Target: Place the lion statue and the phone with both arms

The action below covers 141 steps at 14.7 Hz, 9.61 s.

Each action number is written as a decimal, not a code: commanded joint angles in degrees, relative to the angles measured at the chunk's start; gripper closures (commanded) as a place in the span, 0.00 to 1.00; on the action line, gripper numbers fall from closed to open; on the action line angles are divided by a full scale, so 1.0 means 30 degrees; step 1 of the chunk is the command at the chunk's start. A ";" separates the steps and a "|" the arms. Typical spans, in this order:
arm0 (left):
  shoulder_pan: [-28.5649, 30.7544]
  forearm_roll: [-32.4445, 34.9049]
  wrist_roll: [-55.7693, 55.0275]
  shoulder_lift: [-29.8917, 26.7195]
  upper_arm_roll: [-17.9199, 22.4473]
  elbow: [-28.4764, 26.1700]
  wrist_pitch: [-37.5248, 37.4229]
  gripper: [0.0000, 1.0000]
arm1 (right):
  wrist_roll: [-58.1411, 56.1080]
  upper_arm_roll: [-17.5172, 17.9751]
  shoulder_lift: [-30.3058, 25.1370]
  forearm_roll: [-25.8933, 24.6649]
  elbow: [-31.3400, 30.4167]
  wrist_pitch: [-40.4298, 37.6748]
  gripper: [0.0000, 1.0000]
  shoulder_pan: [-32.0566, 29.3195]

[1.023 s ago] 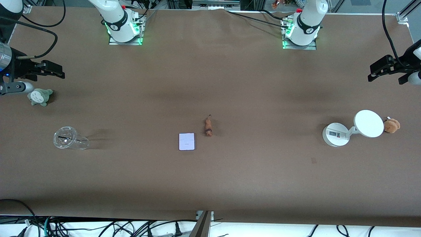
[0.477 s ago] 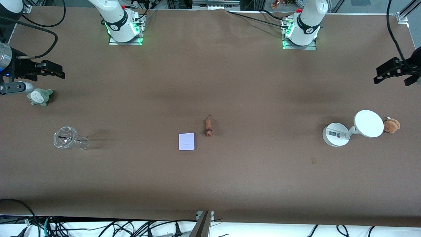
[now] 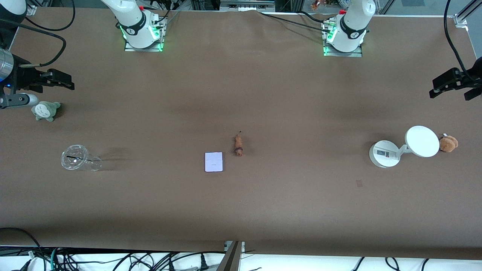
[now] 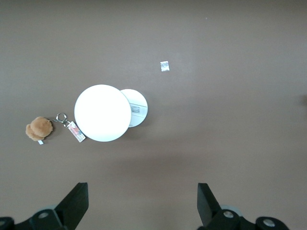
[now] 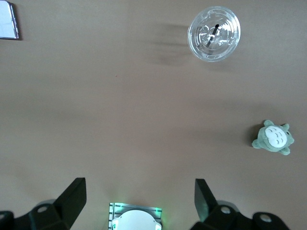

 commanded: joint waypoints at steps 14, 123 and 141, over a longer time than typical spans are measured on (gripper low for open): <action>-0.3239 -0.2247 -1.2705 0.6318 -0.3953 0.0634 0.4474 0.00 | 0.0108 0.0247 -0.0102 -0.0111 0.0030 -0.0075 0.00 -0.0171; -0.1662 0.0009 -0.2081 0.7995 -0.1286 -0.7364 1.6347 0.00 | 1.0098 0.0335 1.2872 0.0739 0.4332 1.2431 0.00 0.9642; -0.0083 -0.0021 -0.2023 -0.0534 -0.1901 -0.4232 0.4193 0.00 | 0.7873 0.0101 1.6128 -0.0668 0.4717 1.8000 0.00 1.0582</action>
